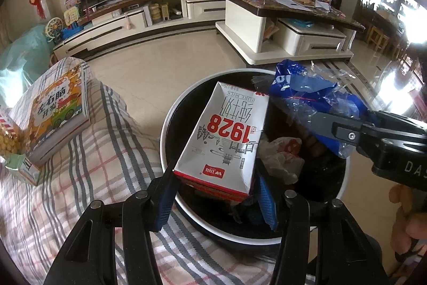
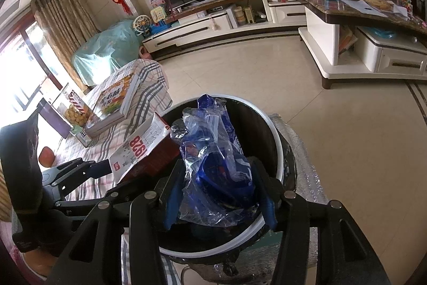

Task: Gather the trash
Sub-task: 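Hold the milk carton and blue bag above the bin opening, then open both tools to drop the milk carton and blue bag into the bin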

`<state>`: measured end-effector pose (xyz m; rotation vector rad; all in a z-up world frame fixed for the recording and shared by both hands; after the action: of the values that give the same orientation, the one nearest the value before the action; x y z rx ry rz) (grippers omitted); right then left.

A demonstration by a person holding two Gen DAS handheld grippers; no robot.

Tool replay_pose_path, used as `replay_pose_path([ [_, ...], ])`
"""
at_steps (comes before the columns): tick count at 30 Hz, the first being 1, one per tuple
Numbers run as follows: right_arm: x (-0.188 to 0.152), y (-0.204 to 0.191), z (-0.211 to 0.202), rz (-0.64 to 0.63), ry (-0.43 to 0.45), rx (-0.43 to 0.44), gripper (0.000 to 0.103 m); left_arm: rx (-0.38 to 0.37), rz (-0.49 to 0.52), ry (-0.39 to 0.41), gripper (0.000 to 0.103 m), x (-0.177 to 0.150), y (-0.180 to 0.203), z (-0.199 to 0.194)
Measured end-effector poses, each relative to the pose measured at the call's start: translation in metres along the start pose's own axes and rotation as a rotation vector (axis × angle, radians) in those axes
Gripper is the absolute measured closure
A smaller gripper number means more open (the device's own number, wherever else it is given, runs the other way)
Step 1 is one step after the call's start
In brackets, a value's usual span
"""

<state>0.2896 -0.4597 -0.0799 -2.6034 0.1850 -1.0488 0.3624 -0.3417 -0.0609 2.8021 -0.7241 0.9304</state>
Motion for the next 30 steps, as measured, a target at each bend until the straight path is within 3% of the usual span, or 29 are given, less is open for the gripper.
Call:
replay_pose_path([
  [3, 0.001, 0.002, -0.003, 0.011, 0.009, -0.002, 0.043, 0.003, -0.006, 0.010, 0.043, -0.001, -0.003, -0.006],
  [5, 0.001, 0.004, -0.006, 0.023, 0.015, 0.001, 0.031, 0.001, -0.014, 0.025, 0.041, -0.004, -0.007, -0.011],
  [13, -0.011, -0.002, -0.019, 0.042, 0.032, 0.016, 0.031, -0.016, -0.113, 0.068, 0.040, -0.035, -0.029, -0.037],
  [19, -0.034, -0.027, -0.034, 0.025, 0.071, 0.021, 0.021, -0.005, -0.208, 0.145, 0.030, -0.079, -0.045, -0.073],
  [25, -0.070, -0.058, -0.054, 0.021, 0.113, 0.063, 0.009, -0.029, -0.324, 0.204, 0.028, -0.138, -0.061, -0.106],
  [30, -0.099, -0.078, -0.076, 0.021, 0.171, 0.081, 0.009, 0.000, -0.385, 0.239, 0.027, -0.183, -0.076, -0.131],
])
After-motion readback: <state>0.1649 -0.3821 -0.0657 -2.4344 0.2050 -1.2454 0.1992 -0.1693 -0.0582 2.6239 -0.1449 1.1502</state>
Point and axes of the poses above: each gripper's, at about its wrist camera, not at the fingertips, and z roughly the way its jaws point, y to its right, x to its top, the point moved 5 cm from there along z, roughly the way its jaws point, and after that the axes turned 4 degrees about x, right-handed, at the moved point
